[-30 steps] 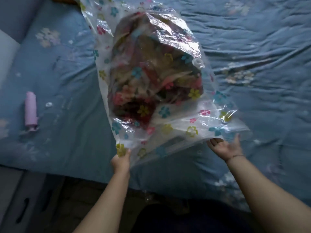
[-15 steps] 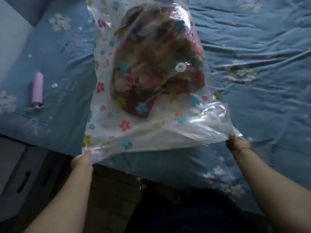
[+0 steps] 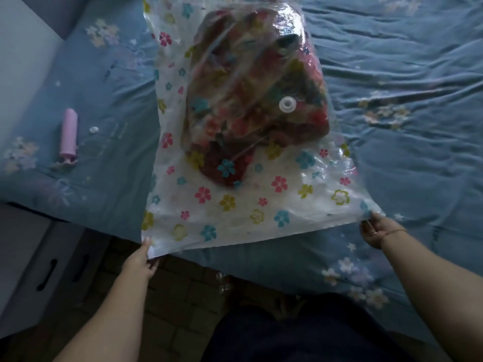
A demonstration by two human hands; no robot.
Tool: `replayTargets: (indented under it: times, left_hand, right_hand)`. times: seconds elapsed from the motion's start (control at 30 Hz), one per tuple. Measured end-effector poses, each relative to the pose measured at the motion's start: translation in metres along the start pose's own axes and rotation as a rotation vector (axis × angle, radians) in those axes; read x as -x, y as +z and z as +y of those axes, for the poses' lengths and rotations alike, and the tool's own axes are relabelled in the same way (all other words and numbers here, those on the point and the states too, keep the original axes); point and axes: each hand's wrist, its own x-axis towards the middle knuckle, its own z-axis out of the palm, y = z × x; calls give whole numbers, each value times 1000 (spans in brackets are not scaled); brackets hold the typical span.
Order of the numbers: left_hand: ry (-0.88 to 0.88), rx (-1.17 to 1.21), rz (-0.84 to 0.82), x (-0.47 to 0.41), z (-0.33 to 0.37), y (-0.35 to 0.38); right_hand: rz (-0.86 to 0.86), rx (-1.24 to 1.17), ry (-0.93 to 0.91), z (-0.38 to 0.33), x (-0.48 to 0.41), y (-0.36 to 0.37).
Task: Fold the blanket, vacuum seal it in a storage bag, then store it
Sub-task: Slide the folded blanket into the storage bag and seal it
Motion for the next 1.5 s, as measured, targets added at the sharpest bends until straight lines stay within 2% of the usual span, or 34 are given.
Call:
replayTargets:
  times: [0.13,0.23,0.37,0.5,0.57,0.67,0.77,0.87,1.03,1.2,1.33,1.5]
  left_hand:
    - [51,-37,50,-32,20,-21]
    - [-27,-72,-28,-35,26,-28]
    - [-121,-72,-101,-6,10,-19]
    - [-105,-21,-186,0,-10,-26]
    - [-106,4,-209,1,-17,-28]
    - [-110,50,-245,9,-19,-27]
    - [-101,132,-280,9,-19,-27]
    - [-112,170,-318,1,-24,-33]
    - [-87,210,-330,-1,-21,-43]
    - [80,-25,-245,7,-27,-41]
    - [189,-94,-235,11,-26,-42]
    - [287,-169,-206,9,-24,-44]
  right_hand:
    - [53,155,-279,-41,-25,-11]
    - [99,125,-314,-64,-19,-11]
    - [115,184,-171,-33,10,-4]
    - [73,95,106,57,50,28]
    - [-50,141,264,125,75,64]
    - [-324,367,486,217,124,127]
    - [-626,552,562,276,177,187]
    - [-723,598,551,306,209,227]
    - [-672,413,455,331,213,254]
    - [-638,343,379,347,208,266]
    - [-625,290,320,349,207,269]
    - [-583,363,182,353,199,271]
